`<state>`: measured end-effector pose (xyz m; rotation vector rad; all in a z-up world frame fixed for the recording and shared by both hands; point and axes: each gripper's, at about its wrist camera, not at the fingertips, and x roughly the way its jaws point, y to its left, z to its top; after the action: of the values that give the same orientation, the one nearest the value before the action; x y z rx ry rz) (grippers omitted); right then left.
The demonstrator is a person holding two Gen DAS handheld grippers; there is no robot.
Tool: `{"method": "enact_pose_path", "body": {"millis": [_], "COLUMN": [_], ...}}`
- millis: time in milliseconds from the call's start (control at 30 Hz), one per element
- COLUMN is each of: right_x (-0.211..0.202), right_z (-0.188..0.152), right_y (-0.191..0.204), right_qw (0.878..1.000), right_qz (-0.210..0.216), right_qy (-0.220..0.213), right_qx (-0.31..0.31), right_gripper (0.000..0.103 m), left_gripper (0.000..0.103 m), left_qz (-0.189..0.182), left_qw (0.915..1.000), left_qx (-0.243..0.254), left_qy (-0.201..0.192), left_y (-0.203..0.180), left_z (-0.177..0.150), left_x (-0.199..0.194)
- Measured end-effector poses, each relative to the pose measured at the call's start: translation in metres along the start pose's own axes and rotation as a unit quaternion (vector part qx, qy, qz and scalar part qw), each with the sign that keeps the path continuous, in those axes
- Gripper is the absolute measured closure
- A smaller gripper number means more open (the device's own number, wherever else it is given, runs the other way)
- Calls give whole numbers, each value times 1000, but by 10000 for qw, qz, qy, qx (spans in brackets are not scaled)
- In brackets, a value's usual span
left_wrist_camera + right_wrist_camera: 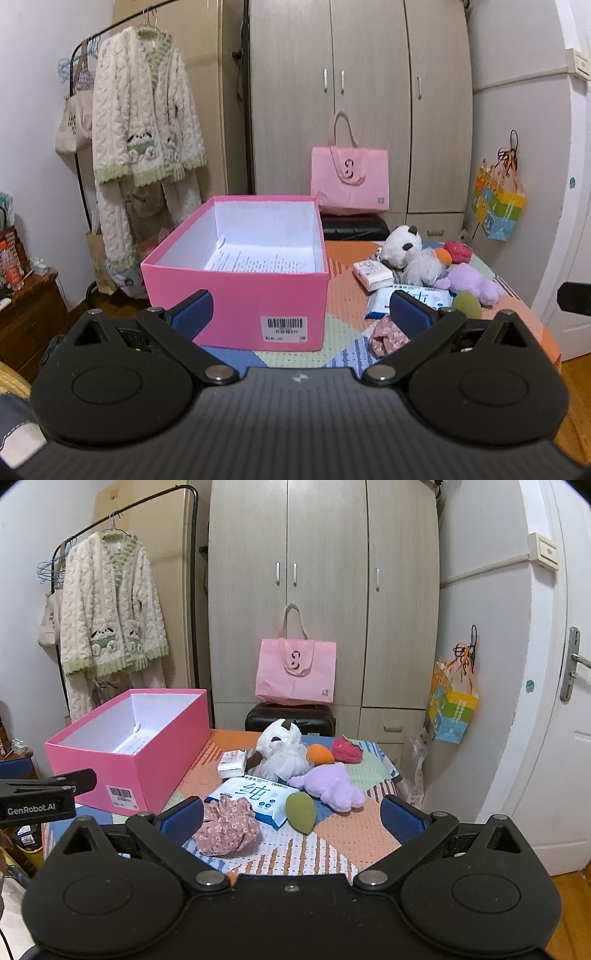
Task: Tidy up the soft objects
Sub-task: 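Move both tools toward the pink floral scrunchie and green sponge, then grasp the pink floral scrunchie with the left tool while the right tool grasps the green sponge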
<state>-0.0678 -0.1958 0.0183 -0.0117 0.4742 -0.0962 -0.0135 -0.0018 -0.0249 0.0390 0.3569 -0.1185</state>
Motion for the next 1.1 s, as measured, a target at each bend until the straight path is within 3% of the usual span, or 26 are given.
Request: {"method": "enact_pose_path", "body": {"millis": [300,600,767,900,967,1100], "right_x": [-3,-6,1,24,30,43], "right_z": [-1,-5,-17,-22,-26,-32], "right_y": [0,-2,-22,-42,-45,-58], "right_qw": [9999,9986,9933,9947,9947,9906], "right_qz": [-2,49,511,663,650,1047], "right_qy": [-143,-481,-1032,-736,-755,-791], "right_qx": [-68,-225,62,274,274,387], "right_gripper": [0,0,0,0,0,2], "left_gripper": [0,0,0,0,0,0], "left_qz": [-22,-96,-511,-802,-874,-1202], "left_qw": [9996,9999,9987,9967,9960,9924], "left_qx": [30,-16,-29,-59,124,276], "left_qy": [-279,-142,-48,-95,-115,-38], "left_y": [-2,-3,-4,-13,-23,-41], "left_z": [-7,-8,-10,-16,-20,-29], "left_x": [-7,-1,9,20,28,46]}}
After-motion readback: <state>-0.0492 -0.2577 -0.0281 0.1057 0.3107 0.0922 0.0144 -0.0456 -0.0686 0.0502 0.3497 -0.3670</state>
